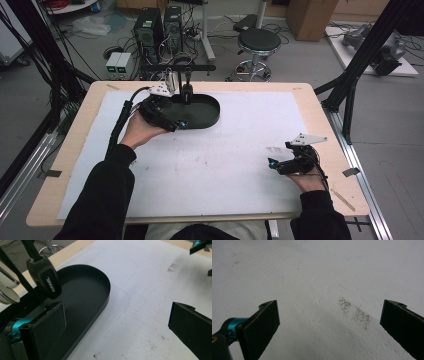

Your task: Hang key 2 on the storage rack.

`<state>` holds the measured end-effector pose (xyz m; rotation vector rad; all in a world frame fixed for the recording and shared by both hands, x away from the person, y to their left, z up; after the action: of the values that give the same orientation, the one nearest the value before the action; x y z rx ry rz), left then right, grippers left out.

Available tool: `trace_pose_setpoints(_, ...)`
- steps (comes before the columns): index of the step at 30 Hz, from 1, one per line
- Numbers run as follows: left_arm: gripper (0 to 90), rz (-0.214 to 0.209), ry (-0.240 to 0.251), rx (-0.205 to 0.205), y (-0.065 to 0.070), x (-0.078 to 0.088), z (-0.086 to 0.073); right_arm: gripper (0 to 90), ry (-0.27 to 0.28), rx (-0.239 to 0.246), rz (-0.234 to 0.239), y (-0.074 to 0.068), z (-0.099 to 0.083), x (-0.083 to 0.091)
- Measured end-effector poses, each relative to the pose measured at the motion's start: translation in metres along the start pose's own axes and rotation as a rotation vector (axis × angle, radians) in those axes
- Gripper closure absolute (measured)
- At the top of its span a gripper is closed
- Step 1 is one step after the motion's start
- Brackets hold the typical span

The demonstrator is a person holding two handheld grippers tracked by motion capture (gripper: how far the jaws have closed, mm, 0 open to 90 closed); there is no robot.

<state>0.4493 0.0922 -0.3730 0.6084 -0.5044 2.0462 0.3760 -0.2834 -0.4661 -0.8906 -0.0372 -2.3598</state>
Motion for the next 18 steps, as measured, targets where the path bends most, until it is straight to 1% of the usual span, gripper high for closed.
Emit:
trace_pose_setpoints(3,1.7,0.002,-0.02,-0.016,0.004,0.001,-0.007,1.7,-0.001,-0.001,0.001,0.0,0.0,0.0)
trace_pose_setpoints(5,1.7,-0.004,-0.023,-0.02,0.006,0.001,-0.011,1.7,-0.002,0.002,-0.002,0.0,0.0,-0.001)
trace_pose_setpoints(8,1.7,0.004,-0.015,-0.02,0.008,0.004,-0.018,1.7,-0.009,0.003,-0.005,0.0,-0.001,-0.001)
trace_pose_setpoints(11,1.7,0.014,-0.009,-0.013,0.008,0.009,-0.025,1.7,-0.009,0.004,-0.005,0.0,-0.001,-0.001)
trace_pose_setpoints(16,1.7,0.04,-0.002,-0.003,0.008,0.02,-0.039,1.7,-0.01,0.004,-0.006,0.0,-0.001,-0.001)
trace_pose_setpoints(18,1.7,0.046,0.005,0.009,0.008,0.025,-0.045,1.7,-0.008,0.006,-0.007,0.0,-0.001,-0.001)
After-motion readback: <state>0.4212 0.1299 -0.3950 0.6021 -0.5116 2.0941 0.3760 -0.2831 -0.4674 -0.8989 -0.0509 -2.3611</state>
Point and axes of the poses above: each handheld gripper's, and its own axes: x roughly backward along the jaws, z roughly out of its top, y roughly to its right, the point moved 7 cm from there along -x, roughly forward along the jaws, and after that the axes turned 11 degrees about -x, right-handed, at the moved point
